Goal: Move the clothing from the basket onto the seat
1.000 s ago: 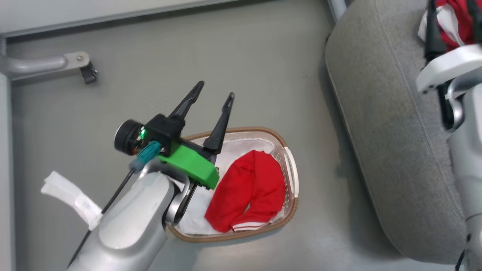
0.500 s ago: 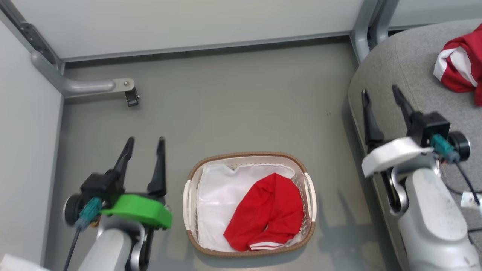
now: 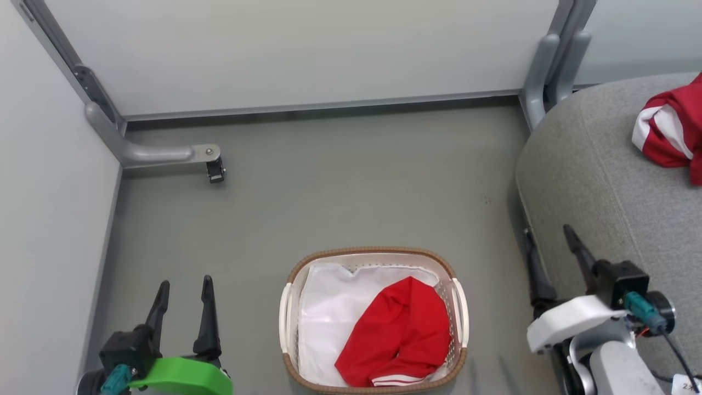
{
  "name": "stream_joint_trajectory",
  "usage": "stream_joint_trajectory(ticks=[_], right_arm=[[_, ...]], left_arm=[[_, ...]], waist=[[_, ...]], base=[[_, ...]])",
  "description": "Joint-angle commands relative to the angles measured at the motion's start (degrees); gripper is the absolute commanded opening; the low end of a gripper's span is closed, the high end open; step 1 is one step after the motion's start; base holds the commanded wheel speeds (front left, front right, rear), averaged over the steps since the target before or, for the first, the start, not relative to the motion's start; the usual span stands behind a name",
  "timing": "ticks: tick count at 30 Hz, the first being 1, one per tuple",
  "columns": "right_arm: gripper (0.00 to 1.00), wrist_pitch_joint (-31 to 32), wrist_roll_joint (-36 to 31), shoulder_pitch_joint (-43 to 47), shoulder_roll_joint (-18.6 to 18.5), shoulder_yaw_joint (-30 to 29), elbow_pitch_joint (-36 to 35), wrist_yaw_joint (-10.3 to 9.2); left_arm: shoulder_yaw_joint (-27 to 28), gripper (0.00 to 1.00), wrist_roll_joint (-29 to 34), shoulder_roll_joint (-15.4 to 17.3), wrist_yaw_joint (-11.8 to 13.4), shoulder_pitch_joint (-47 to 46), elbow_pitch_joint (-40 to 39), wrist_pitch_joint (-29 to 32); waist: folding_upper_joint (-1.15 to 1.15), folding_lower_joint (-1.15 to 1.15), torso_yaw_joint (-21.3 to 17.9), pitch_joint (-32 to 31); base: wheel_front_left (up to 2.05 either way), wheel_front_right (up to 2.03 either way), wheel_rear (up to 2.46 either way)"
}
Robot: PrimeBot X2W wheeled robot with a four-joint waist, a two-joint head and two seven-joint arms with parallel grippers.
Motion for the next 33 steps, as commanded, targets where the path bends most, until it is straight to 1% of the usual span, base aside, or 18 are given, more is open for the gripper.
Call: stream_joint_trajectory(ticks=[1,5,9,15,23,33], right_arm=[[1.0,-0.11,-0.08,1.45,-0.19,0.83,-0.45,-0.08],[1.0,-0.11,-0.15,3.35,-0.19,2.39,-0.67,-0.08],[1.0,-0.11,0.29,3.91,-0.2,3.23,-0.43,-0.08],[1.0,-0.11,-0.71,4.01,-0.2,3.66,-0.38,-0.08],[1.0,-0.11,-0.17,4.22,-0.2,4.03,0.29,-0.08],[1.0,-0.11,0.18,3.47,-0.2,4.18,0.39,-0.08]], left_arm=[[0.67,1.0,0.66,-0.36,-0.4,1.1,0.06,-0.03],[2.11,1.0,1.71,-1.64,-1.52,2.08,0.48,-0.03],[2.9,1.0,2.82,-2.16,-2.39,2.43,0.85,-0.03],[3.87,1.0,3.92,-3.11,-3.62,2.44,1.44,-0.03],[4.8,1.0,4.86,-3.7,-4.56,2.56,2.3,-0.03],[5.6,1.0,5.97,-4.25,-5.15,1.95,2.75,-0.03]], waist=[[0.0,0.01,-0.05,-0.99],[0.0,0.01,-0.26,-1.85],[0.0,0.01,-0.48,-2.32],[0.0,0.01,-0.57,-2.54],[0.0,0.01,-0.7,-2.82],[0.0,0.01,-1.05,-2.12]], base=[[0.0,0.0,0.0],[0.0,0.0,0.0],[0.0,0.0,0.0],[0.0,0.0,0.0],[0.0,0.0,0.0],[0.0,0.0,0.0]])
